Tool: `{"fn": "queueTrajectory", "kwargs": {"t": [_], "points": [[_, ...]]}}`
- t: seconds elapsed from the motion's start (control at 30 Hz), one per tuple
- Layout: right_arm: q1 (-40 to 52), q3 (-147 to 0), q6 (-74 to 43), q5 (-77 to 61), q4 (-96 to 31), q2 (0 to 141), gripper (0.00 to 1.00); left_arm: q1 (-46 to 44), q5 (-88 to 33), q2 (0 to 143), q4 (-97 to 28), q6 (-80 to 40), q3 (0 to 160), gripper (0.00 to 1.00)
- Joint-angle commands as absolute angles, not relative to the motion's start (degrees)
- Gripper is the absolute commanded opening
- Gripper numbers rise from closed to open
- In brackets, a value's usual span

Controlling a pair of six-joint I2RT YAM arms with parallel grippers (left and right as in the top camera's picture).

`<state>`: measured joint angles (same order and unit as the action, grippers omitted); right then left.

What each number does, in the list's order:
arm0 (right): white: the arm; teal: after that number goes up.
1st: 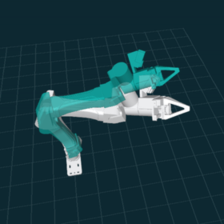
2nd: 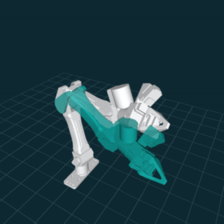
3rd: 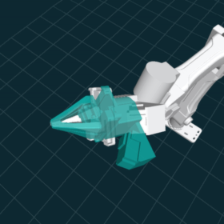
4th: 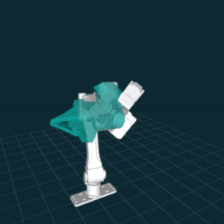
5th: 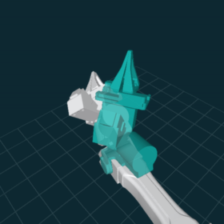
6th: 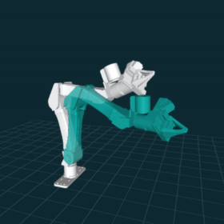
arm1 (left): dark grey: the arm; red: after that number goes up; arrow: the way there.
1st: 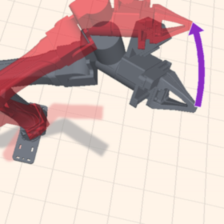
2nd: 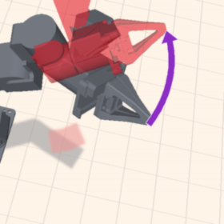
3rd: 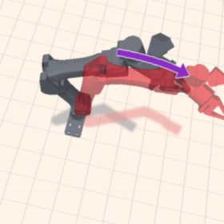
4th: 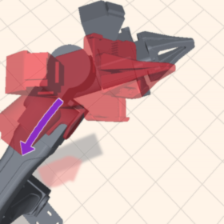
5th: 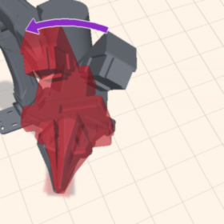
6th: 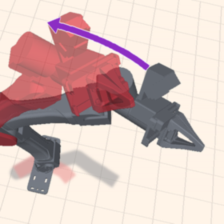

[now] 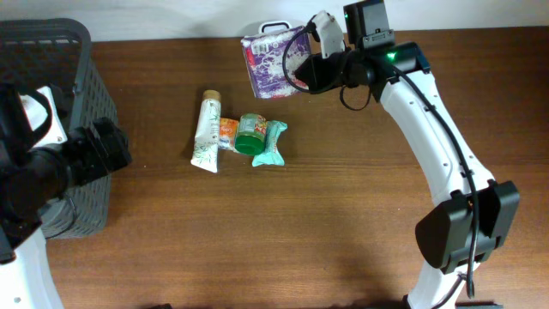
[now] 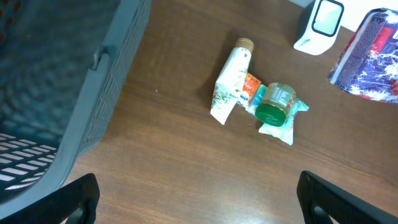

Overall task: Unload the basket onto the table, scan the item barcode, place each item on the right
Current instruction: 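Grasp the purple-red wipes pack and lift it toward the scanner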

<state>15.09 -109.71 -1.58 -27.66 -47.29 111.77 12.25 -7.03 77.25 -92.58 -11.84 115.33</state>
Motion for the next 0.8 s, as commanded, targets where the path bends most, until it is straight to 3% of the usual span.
{"fn": "queueTrajectory", "kwargs": {"t": [0.0, 0.77], "points": [[15.0, -110.9, -2.2, -27.8, -46.8, 110.3, 0.04, 12.5, -7.0, 77.2, -92.6, -12.4, 115.2, 0.99], [14.9, -110.8, -2.2, -26.5, -48.2, 110.3, 0.04, 12.5, -7.0, 77.2, -92.7, -12.4, 115.2, 0.99]]}}
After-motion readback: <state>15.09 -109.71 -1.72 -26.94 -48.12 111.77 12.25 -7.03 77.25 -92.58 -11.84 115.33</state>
